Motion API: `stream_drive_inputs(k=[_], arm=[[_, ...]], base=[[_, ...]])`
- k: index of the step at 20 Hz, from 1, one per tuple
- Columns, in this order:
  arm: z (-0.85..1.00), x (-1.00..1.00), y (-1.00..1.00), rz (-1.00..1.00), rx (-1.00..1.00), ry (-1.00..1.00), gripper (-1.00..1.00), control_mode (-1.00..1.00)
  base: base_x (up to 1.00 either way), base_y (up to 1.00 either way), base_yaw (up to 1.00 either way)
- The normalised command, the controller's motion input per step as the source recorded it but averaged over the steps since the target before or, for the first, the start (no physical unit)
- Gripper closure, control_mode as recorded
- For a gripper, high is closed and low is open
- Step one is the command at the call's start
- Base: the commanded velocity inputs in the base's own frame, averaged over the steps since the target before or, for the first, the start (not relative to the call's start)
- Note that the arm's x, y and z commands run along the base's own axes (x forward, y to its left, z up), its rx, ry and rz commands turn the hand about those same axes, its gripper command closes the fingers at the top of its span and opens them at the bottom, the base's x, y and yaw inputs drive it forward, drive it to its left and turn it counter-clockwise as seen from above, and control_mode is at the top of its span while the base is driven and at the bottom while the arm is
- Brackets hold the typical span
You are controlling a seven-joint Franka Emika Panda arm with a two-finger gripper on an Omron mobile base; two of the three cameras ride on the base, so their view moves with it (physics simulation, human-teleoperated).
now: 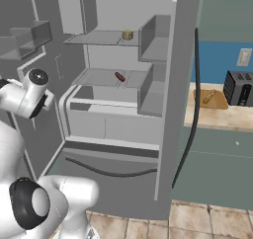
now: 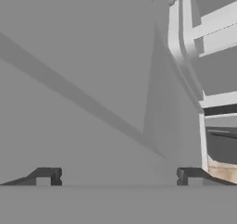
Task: Retrieve the sausage and cheese from the fridge and place them on the cutting board on the counter.
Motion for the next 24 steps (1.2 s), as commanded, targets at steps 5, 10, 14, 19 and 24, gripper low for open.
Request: stream_drive_inputs(k=[5,10,14,19,24], arm=[[0.01,0.01,-0.27,-0.07,-0.17,-0.06,-1.00,-1.00],[0.05,0.03,-0.47,-0.19,-0.16,-0.04,-1.00,-1.00],[0.07,0.04,-0.55,-0.21,-0.11,-0.05,-1.00,-1.00],[0.11,0.09,-0.59,-0.19,-0.03,0.00,-1.00,-1.00],[0.03,0.10,-0.60,-0.05,0.00,0.00,-1.00,-1.00]], base=[[0.00,0.00,0.00],[0.00,0.00,0.00],[0.00,0.00,0.00],[0.00,0.00,0.00],[0.00,0.00,0.00]])
